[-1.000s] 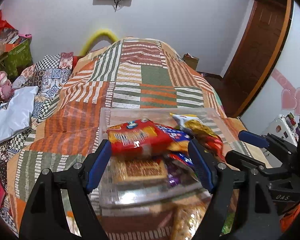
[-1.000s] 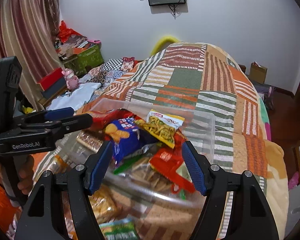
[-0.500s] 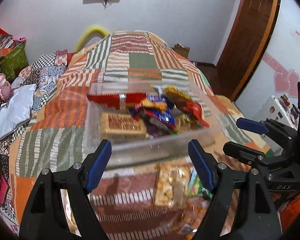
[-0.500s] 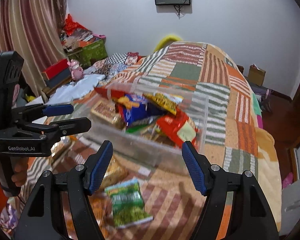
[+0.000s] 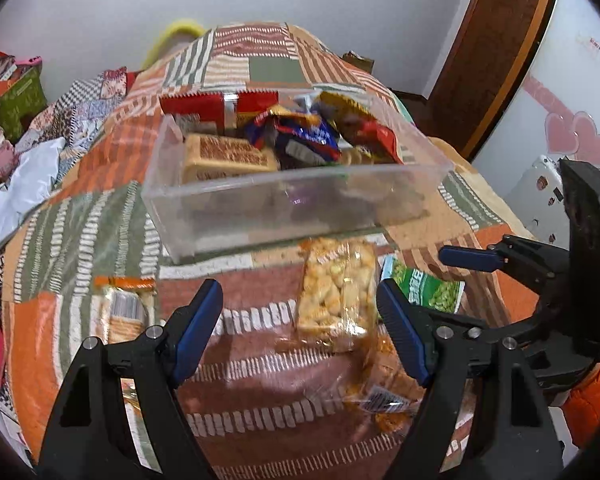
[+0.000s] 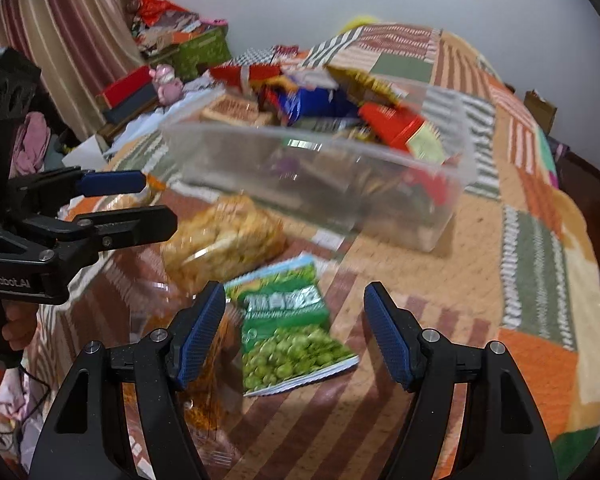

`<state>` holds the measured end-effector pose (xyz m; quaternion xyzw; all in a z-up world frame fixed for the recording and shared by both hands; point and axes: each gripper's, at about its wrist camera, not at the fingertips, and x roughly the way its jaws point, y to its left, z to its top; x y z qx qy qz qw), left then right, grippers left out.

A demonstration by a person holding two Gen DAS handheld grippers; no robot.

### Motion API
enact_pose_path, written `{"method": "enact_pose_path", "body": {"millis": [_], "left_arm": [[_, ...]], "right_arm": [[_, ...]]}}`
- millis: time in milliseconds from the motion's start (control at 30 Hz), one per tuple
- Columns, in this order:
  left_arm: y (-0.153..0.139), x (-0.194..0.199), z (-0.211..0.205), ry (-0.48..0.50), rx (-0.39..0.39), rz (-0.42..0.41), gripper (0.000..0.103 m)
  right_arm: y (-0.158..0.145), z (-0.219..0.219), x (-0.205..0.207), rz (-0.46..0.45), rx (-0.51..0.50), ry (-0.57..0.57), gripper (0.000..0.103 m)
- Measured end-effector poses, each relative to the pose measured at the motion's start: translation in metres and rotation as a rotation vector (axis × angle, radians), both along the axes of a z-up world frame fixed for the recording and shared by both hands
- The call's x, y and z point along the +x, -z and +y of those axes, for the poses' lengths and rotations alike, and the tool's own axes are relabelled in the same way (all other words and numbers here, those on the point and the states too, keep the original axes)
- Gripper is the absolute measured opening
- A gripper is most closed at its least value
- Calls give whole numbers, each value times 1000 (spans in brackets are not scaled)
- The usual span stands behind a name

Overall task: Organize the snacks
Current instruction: 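Grasp the green pea bag with the right tool while the left grasps the bread-roll pack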

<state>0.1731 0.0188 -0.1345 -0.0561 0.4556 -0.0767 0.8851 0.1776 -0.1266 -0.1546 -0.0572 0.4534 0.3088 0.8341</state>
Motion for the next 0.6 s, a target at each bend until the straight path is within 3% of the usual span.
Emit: {"method": "enact_pose_path", "body": {"millis": [233, 367, 533, 600], "left_arm": [[14, 7, -10, 25, -15, 29, 79], [23, 13, -18, 40, -22, 48, 79], [30, 21, -29, 60, -23, 47, 78], [32, 23, -34, 68, -20, 44, 69]], "right_arm": [[14, -2, 7, 39, 15, 4, 68], [16, -6, 11, 37, 4, 10, 50], [14, -14, 6, 22, 4, 16, 44], [13, -19, 6, 26, 15, 26, 43]]}}
